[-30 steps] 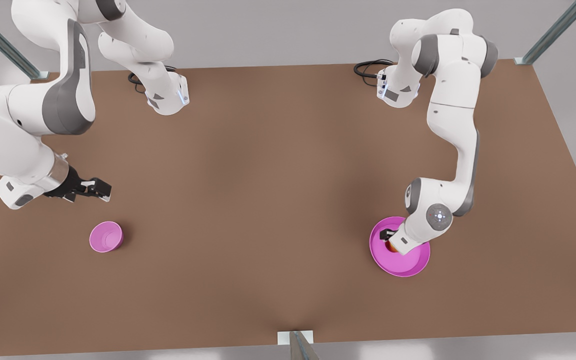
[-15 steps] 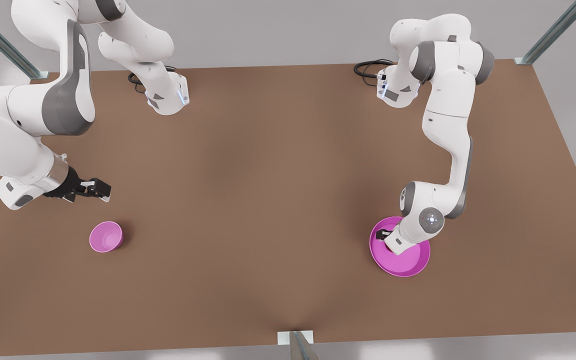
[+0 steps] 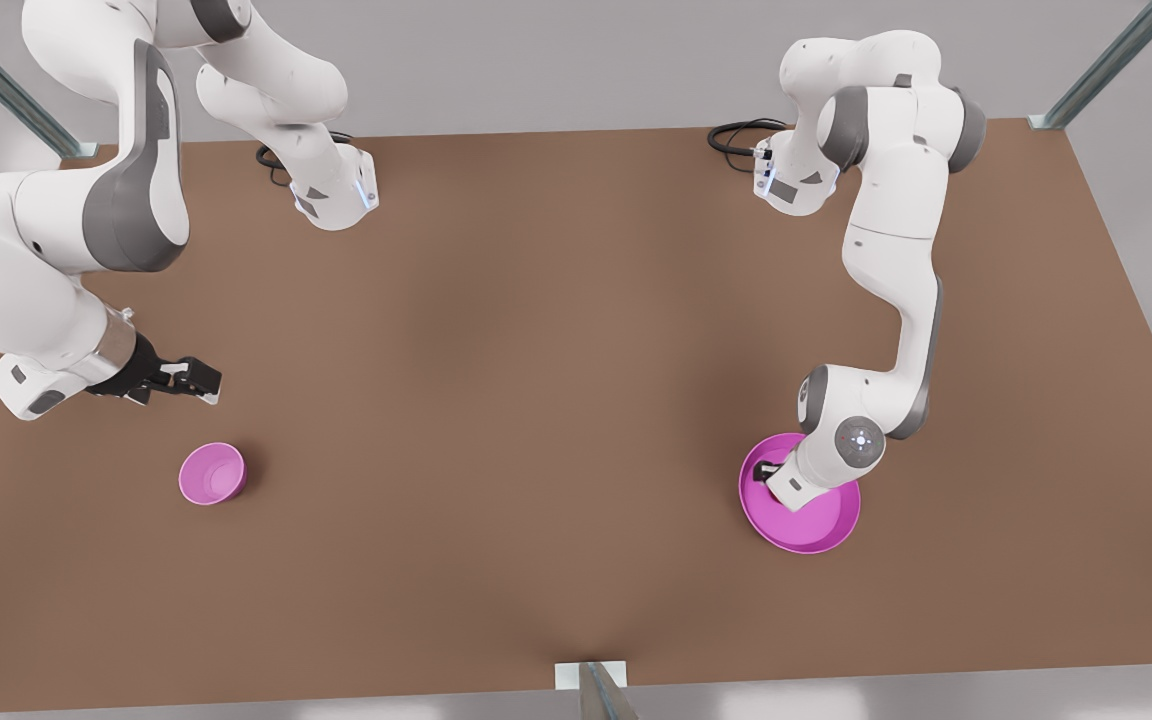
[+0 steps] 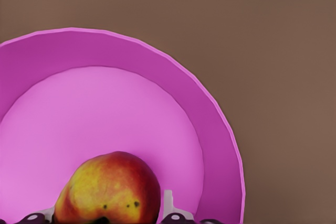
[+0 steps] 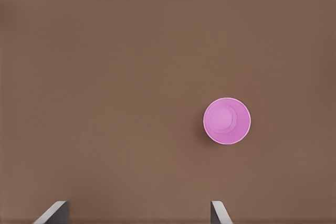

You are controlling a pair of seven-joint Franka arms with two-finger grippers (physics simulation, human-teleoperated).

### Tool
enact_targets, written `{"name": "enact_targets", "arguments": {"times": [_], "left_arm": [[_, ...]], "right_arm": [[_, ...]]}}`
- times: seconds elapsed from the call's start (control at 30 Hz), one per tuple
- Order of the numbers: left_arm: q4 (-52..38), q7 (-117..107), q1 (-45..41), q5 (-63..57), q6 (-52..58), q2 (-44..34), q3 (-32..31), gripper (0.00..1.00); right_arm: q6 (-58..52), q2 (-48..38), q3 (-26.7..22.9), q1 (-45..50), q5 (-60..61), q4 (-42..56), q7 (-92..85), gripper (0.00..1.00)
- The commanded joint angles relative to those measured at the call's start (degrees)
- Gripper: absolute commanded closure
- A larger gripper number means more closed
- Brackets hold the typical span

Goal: Use the left arm to pick up the apple from the plate, transfer it to the gripper of the right arm, and then use the right arm to place it into the bowl

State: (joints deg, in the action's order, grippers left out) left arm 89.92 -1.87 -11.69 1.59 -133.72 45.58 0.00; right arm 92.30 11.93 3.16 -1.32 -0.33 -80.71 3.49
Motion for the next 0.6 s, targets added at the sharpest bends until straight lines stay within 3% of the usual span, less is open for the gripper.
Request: {"name": "enact_targets", "arguments": {"times": [0.0, 0.27, 0.4, 0.57], "left_arm": [[-0.09, -0.85, 0.0, -0.09, -0.31, -0.06, 0.0, 0.18], [-0.88, -1.2, -0.26, -0.27, -0.31, 0.56, 0.0, 0.17], [-0.97, -1.2, -0.26, -0.27, -0.31, 0.73, 0.0, 0.27], [-1.32, -0.85, -0.18, -0.18, -0.31, -0.32, -0.09, 0.3]], "right_arm": [[-0.02, -0.06, 0.0, 0.0, 0.07, 0.03, -0.06, 0.0], [-0.02, -0.06, 0.09, 0.0, 0.07, 0.03, -0.06, 0.0], [-0.02, -0.06, 0.09, 0.0, 0.07, 0.03, -0.06, 0.0], [-0.02, -0.06, 0.0, 0.0, -0.02, 0.03, -0.06, 0.0]]}}
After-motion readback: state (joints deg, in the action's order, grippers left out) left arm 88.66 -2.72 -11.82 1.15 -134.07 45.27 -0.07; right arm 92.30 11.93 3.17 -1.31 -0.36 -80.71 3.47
